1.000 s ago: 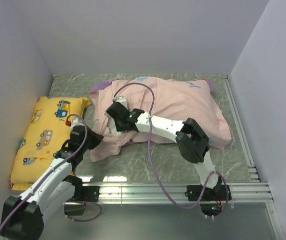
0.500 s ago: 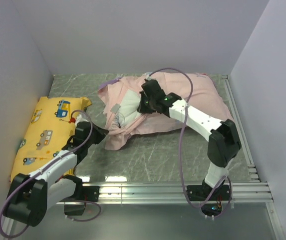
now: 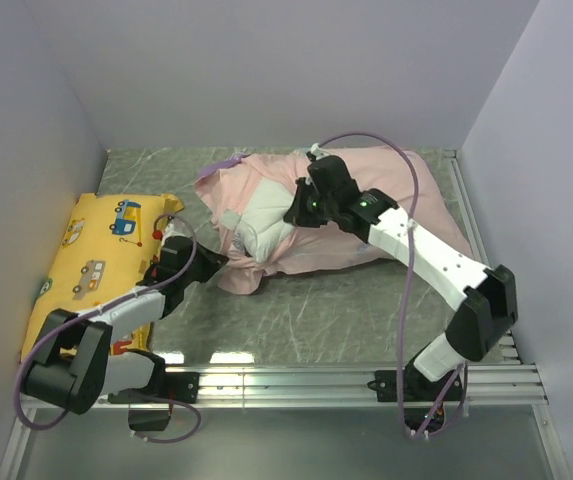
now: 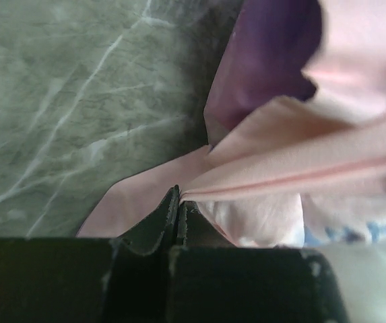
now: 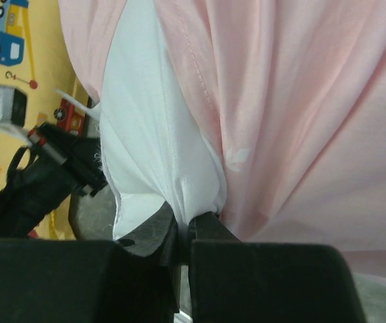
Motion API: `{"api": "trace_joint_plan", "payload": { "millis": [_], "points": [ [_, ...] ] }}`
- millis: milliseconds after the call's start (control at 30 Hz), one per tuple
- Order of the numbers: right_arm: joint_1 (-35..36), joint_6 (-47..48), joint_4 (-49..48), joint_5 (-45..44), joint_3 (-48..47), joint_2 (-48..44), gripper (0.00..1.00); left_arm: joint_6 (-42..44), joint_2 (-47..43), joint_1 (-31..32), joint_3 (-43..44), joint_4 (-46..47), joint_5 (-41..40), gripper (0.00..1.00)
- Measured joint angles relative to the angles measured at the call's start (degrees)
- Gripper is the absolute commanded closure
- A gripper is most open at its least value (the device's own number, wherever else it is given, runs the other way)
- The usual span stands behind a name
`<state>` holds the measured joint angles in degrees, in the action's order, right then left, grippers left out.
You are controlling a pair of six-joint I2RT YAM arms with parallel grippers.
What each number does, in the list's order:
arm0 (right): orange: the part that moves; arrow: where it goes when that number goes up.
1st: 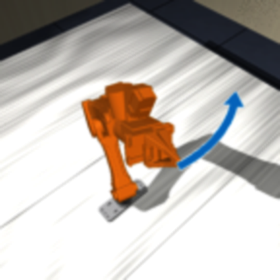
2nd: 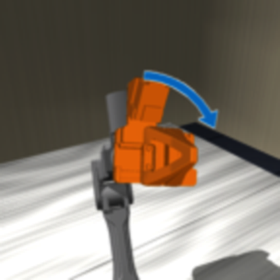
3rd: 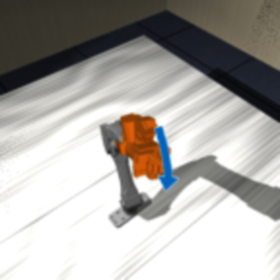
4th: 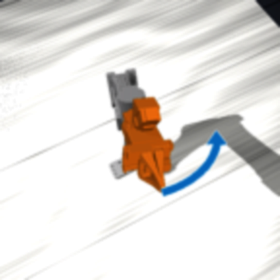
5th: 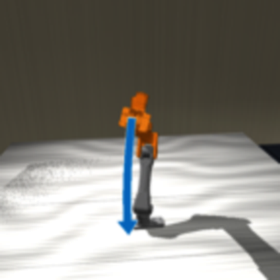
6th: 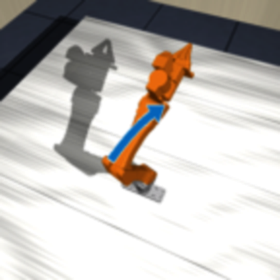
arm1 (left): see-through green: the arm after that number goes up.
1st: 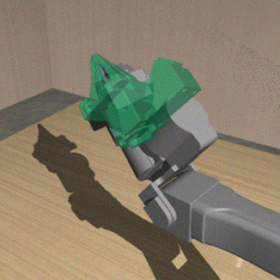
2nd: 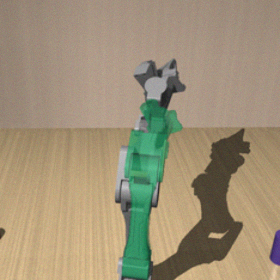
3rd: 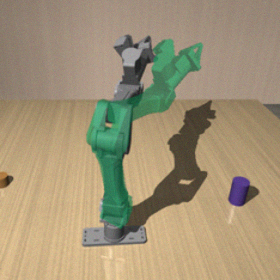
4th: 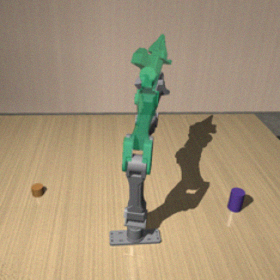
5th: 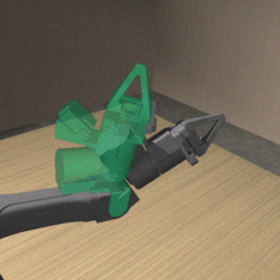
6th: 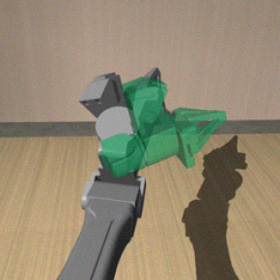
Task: Remove the pillowcase from the pillow
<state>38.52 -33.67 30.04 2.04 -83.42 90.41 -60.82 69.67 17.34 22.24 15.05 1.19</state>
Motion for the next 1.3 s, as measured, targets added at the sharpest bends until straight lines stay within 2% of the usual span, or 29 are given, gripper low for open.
{"api": "trace_joint_plan", "payload": {
  "millis": [233,400,500,600,633,733,833,1000,1033,1167,1300],
  "points": [
    [3.2,-0.7,-2.0,0.7,8.3,-9.9,1.00,-0.6,5.4,1.7,1.6,3.9,1.6,0.99],
    [9.2,-2.1,-9.8,-1.9,21.4,-15.3,1.00,0.2,5.9,1.9,2.3,-1.0,0.4,0.97],
    [11.2,-4.7,-16.5,-1.8,31.1,-17.4,1.00,2.0,5.6,1.9,4.0,-6.3,-1.2,0.90],
    [11.4,-7.5,-22.7,-1.2,37.5,-17.1,1.00,4.3,4.0,1.9,5.9,-10.8,-3.2,0.78],
    [11.5,-8.2,-24.5,-1.0,38.7,-17.0,1.00,5.0,3.0,1.8,6.4,-12.2,-4.0,0.69],
    [11.7,-9.2,-27.2,-1.2,39.7,-16.8,1.00,7.4,-1.0,1.7,7.0,-16.1,-6.2,0.53],
    [11.7,-9.2,-28.1,-2.3,39.6,-16.8,1.00,9.2,-6.5,1.5,7.1,-20.2,-8.6,0.42],
    [11.7,-8.8,-27.2,-3.6,38.9,-16.8,1.00,12.5,-17.1,1.1,9.9,-27.1,-11.4,0.35],
    [11.7,-8.7,-26.8,-3.8,38.7,-16.8,1.00,13.3,-18.8,1.1,10.8,-27.8,-11.5,0.31],
    [11.7,-8.4,-26.1,-4.4,38.3,-16.8,1.00,16.3,-22.3,2.2,15.9,-29.3,-10.8,0.22],
    [11.8,-8.2,-24.7,-4.7,37.3,-16.7,1.00,18.8,-19.1,10.5,20.7,-29.4,-11.6,0.17]
  ]
}}
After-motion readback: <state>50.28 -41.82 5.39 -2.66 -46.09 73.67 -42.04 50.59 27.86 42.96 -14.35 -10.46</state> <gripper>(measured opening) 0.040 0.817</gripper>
